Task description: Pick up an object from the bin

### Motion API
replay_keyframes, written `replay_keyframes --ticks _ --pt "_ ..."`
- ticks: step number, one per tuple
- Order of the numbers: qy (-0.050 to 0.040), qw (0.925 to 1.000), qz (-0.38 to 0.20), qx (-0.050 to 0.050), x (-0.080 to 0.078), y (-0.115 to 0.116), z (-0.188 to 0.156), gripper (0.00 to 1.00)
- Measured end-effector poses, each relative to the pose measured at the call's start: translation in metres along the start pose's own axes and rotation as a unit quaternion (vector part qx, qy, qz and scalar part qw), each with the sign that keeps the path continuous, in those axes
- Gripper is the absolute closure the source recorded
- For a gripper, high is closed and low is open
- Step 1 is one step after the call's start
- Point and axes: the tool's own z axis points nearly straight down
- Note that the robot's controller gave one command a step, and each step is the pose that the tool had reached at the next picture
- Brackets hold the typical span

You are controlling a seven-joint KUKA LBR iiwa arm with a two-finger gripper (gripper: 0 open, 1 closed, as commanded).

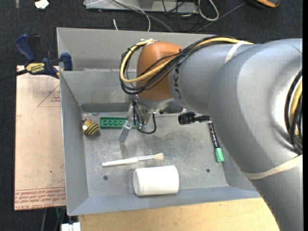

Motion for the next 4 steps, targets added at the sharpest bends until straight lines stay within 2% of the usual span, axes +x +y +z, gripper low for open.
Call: replay_keyframes --ticks 1,2,3,4 --pt "-0.0003 0.9996 -0.029 0.000 0.020 -0.015 -0.004 0.00" --pt "-0.0005 0.9926 -0.121 -0.001 0.032 -0.015 -0.006 0.00" --pt "-0.0001 0.9908 -0.135 -0.001 0.028 -0.014 -0.003 0.00" --pt "-0.0009 0.9970 -0.078 -0.001 -0.002 -0.019 -0.027 0.00"
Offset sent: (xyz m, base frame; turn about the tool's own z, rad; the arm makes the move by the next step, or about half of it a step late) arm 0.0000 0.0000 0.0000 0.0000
